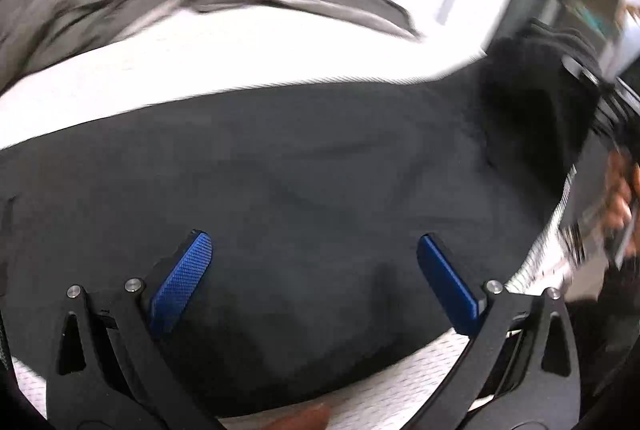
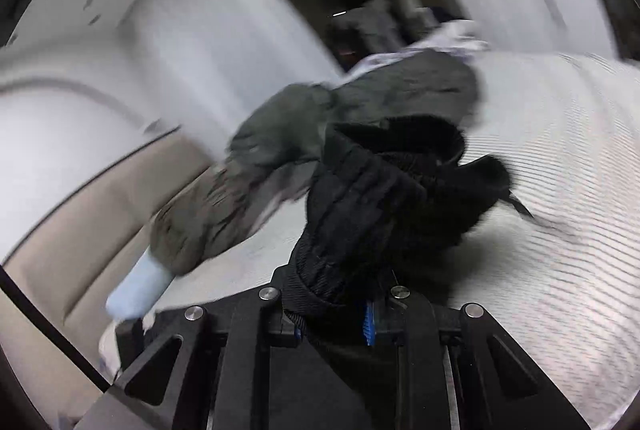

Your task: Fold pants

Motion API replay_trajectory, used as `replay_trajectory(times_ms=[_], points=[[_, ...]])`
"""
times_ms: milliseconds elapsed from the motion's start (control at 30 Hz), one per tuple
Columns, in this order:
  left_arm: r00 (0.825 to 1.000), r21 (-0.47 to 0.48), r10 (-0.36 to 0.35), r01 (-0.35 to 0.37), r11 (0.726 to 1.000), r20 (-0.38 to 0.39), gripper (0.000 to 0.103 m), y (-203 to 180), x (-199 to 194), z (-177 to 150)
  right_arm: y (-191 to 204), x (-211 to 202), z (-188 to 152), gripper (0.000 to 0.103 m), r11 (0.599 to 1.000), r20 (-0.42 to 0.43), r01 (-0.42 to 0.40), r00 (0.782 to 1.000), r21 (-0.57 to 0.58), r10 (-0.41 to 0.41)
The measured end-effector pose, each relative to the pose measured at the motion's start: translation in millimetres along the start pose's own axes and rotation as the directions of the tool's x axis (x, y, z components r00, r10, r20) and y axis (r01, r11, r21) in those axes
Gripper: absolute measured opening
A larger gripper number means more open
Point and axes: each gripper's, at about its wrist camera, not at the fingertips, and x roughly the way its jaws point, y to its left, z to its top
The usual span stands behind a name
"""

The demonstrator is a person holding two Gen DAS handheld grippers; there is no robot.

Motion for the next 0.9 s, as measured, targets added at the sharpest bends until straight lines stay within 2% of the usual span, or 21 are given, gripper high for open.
replay_trajectory(times_ms=[67, 133, 200, 267, 300, 333, 367, 400, 467, 567, 600, 667, 700, 733, 767, 833, 900], points=[[0.999, -0.057, 0.033, -0.031, 0.998, 0.035, 0.102, 31.7, -16.6, -3.3, 37.5, 21.1, -0.5, 0.019, 0.995, -0.044, -0.075, 0.996, -0.059, 0.073], [0.996, -0.103, 0.065, -0.059, 0.993, 0.061, 0.102, 59.7, -32.7, -6.3, 85.6, 50.3, -6.2, 0.019, 0.972, -0.112, -0.198, 0.977, -0.128, 0.184], [0.992, -0.156, 0.088, -0.074, 0.985, 0.086, 0.102, 90.7, -50.5, -10.9, 131.7, 83.3, -17.0, 0.018, 0.932, -0.203, -0.31, 0.94, -0.185, 0.273], [0.989, -0.215, 0.114, -0.091, 0.972, 0.096, 0.102, 122.9, -62.9, -14.7, 177.8, 118.6, -43.1, 0.022, 0.876, -0.358, -0.42, 0.876, -0.237, 0.323], [0.986, -0.248, 0.134, -0.107, 0.963, 0.095, 0.102, 138.2, -69.6, -19.7, 192.4, 136.5, -58.3, 0.032, 0.858, -0.433, -0.451, 0.843, -0.246, 0.32], [0.984, -0.274, 0.151, -0.12, 0.954, 0.094, 0.102, 150.7, -73.6, -22.1, 201.8, 154.1, -73.6, 0.051, 0.848, -0.502, -0.467, 0.812, -0.253, 0.297], [0.979, -0.311, 0.176, -0.137, 0.941, 0.1, 0.102, 165.0, -80.9, -25.7, 208.4, 173.3, -96.1, 0.058, 0.843, -0.587, -0.469, 0.772, -0.263, 0.246], [0.976, -0.325, 0.188, -0.145, 0.935, 0.106, 0.102, 172.8, -85.0, -26.6, 208.7, 186.5, -118.2, 0.058, 0.846, -0.644, -0.452, 0.743, -0.283, 0.182], [0.973, -0.335, 0.191, -0.138, 0.932, 0.132, 0.102, 184.3, -98.4, -29.2, 202.1, 189.9, -146.3, 0.058, 0.845, -0.702, -0.426, 0.706, -0.322, 0.089], [0.978, -0.287, 0.125, -0.072, 0.955, 0.169, 0.102, 171.5, -97.9, -22.1, 183.7, 168.3, -143.0, 0.064, 0.857, -0.69, -0.396, 0.72, -0.33, 0.068], [0.983, -0.245, 0.093, -0.053, 0.968, 0.155, 0.102, 157.0, -89.6, -19.0, 175.1, 153.1, -138.2, 0.07, 0.866, -0.673, -0.378, 0.737, -0.327, 0.068], [0.994, -0.153, 0.046, -0.03, 0.988, 0.099, 0.102, 128.7, -69.3, -14.7, 156.2, 124.6, -128.7, 0.08, 0.88, -0.61, -0.319, 0.791, -0.351, 0.043], [0.998, -0.092, 0.038, -0.033, 0.995, 0.059, 0.102, 112.0, -58.0, -15.5, 148.7, 107.9, -129.6, 0.08, 0.889, -0.581, -0.275, 0.814, -0.365, 0.013], [0.998, -0.047, 0.047, -0.046, 0.998, 0.03, 0.102, 97.2, -54.5, -21.4, 139.2, 94.3, -132.5, 0.08, 0.897, -0.567, -0.24, 0.824, -0.372, -0.014], [0.997, 0.02, 0.075, -0.075, 0.997, -0.011, 0.102, 84.5, -43.6, -25.7, 121.2, 84.5, -137.2, 0.08, 0.911, -0.56, -0.181, 0.826, -0.372, -0.065], [0.993, 0.068, 0.109, -0.106, 0.992, -0.052, 0.103, 75.7, -33.1, -33.2, 92.4, 73.5, -148.4, 0.079, 0.926, -0.572, -0.099, 0.808, -0.365, -0.139], [0.992, 0.065, 0.105, -0.1, 0.993, -0.072, 0.103, 79.0, -31.6, -38.6, 79.2, 54.0, -153.5, 0.078, 0.935, -0.566, -0.087, 0.814, -0.344, -0.133]])
